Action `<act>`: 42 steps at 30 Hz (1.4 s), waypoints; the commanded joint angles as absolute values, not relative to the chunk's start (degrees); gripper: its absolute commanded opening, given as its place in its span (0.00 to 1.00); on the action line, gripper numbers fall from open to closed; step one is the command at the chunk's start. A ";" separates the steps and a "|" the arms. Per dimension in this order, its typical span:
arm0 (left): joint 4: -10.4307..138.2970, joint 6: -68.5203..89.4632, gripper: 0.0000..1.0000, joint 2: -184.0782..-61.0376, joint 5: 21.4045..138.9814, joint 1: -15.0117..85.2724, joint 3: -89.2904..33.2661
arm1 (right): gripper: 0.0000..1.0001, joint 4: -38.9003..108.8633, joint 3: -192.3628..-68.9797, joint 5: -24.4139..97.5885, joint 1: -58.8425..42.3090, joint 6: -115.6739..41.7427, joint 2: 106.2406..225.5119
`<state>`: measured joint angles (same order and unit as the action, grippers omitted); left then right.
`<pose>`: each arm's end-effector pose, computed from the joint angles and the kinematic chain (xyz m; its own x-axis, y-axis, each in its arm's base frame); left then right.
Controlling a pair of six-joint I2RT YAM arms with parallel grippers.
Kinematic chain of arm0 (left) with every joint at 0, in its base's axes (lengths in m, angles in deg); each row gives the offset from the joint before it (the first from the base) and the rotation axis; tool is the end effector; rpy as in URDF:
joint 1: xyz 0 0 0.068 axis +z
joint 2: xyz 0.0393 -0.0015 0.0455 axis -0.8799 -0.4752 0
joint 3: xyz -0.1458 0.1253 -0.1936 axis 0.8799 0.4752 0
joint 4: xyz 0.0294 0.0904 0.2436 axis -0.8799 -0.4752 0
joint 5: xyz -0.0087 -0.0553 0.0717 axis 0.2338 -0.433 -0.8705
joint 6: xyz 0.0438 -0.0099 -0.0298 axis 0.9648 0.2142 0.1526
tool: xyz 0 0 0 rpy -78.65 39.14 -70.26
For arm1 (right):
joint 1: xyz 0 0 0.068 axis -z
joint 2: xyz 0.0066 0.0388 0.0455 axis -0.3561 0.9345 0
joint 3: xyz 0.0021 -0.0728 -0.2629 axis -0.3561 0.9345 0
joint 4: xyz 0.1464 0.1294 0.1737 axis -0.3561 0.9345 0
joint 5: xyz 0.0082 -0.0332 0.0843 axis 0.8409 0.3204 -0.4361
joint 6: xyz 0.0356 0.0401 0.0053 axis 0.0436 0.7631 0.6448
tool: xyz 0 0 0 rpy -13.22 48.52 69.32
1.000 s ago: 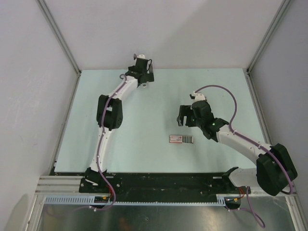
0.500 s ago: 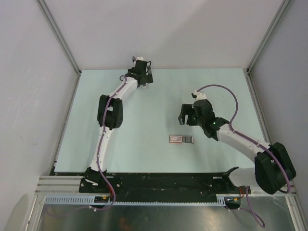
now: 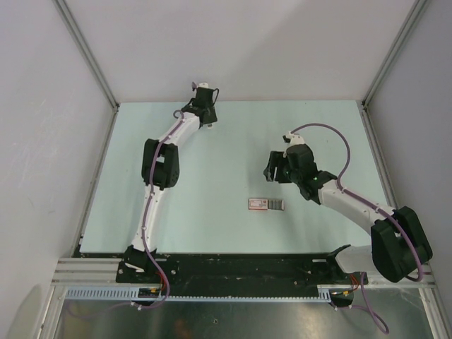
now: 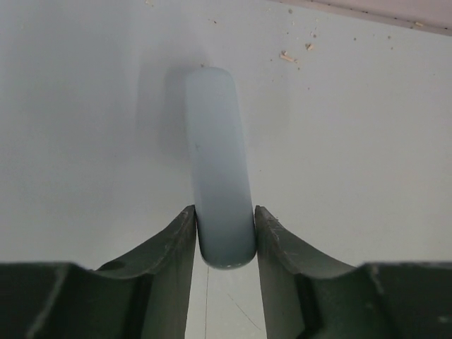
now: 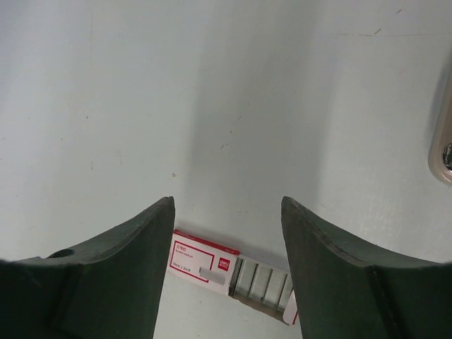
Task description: Unload the staples from the stapler
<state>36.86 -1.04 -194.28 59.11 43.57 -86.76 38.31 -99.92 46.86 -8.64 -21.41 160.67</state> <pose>0.5497 -0.1709 0.1745 -0.6321 -0.1961 -0.7497 -0.1136 0.9804 -0.1608 0.2501 0.1395 0.2321 -0.6354 0.0773 -0.7683 -0.2350 0.9284 0.2878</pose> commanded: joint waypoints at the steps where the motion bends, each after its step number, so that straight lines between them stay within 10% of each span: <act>1: 37.35 -1.94 0.38 -194.68 59.72 43.87 -89.72 | 0.65 35.95 -99.90 45.47 -7.85 -21.22 160.63; 10: 37.08 -1.03 0.01 -185.15 58.29 43.85 -77.82 | 0.61 36.20 -99.90 44.89 -7.68 -20.75 160.27; 30: 37.41 5.43 0.00 -131.51 61.35 40.80 -11.83 | 0.61 39.33 -98.67 50.96 -16.17 -16.89 155.82; 39: 40.07 4.30 0.00 -125.99 67.00 38.41 -2.99 | 0.61 37.50 -98.46 51.30 -17.91 -16.07 157.66; 42: 40.76 4.30 0.14 -127.16 69.17 38.28 -2.33 | 0.61 37.03 -98.53 51.11 -18.01 -15.64 158.38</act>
<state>37.21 4.10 -126.87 65.01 38.95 -3.02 39.49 -98.48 49.99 -17.60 -16.78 157.48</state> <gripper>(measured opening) 0.342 0.610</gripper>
